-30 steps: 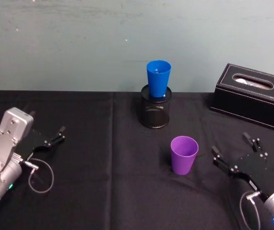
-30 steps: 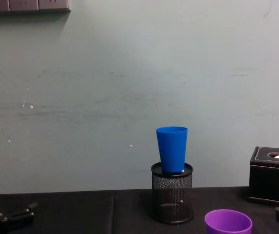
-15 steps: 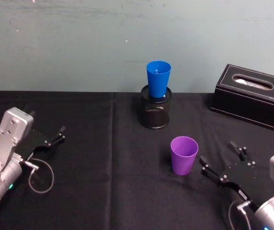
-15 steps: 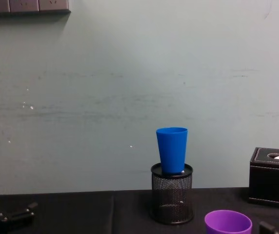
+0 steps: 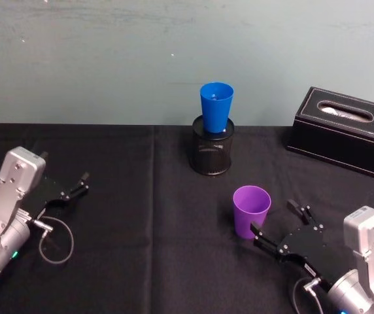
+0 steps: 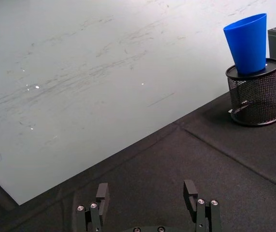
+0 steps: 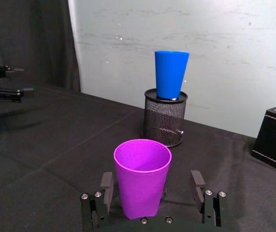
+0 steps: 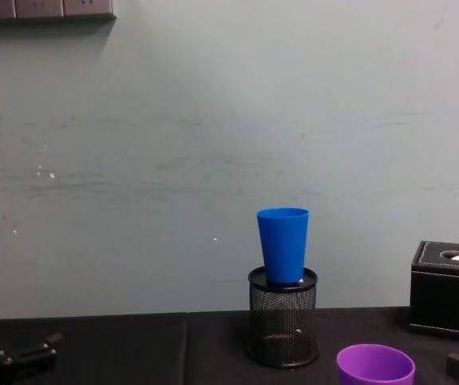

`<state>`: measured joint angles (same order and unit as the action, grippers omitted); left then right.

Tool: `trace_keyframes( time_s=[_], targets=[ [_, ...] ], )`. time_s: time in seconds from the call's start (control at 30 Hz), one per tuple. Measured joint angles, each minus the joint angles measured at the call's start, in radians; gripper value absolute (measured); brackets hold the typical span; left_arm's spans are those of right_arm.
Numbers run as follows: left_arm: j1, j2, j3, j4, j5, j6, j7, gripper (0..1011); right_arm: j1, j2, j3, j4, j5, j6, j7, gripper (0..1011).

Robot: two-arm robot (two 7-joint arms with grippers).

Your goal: Pick up one cup with a gripper and tap it against the other cup.

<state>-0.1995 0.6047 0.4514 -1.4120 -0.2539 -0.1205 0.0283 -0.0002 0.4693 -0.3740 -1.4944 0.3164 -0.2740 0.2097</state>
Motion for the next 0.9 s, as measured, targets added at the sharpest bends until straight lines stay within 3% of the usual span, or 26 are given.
trace_keyframes(
  time_s=[0.9],
  targets=[
    [0.0, 0.0, 0.0, 0.0, 0.0, 0.0, 0.0, 1011, 0.106, -0.083, 0.015, 0.149, -0.029, 0.0, 0.13, 1003]
  ],
)
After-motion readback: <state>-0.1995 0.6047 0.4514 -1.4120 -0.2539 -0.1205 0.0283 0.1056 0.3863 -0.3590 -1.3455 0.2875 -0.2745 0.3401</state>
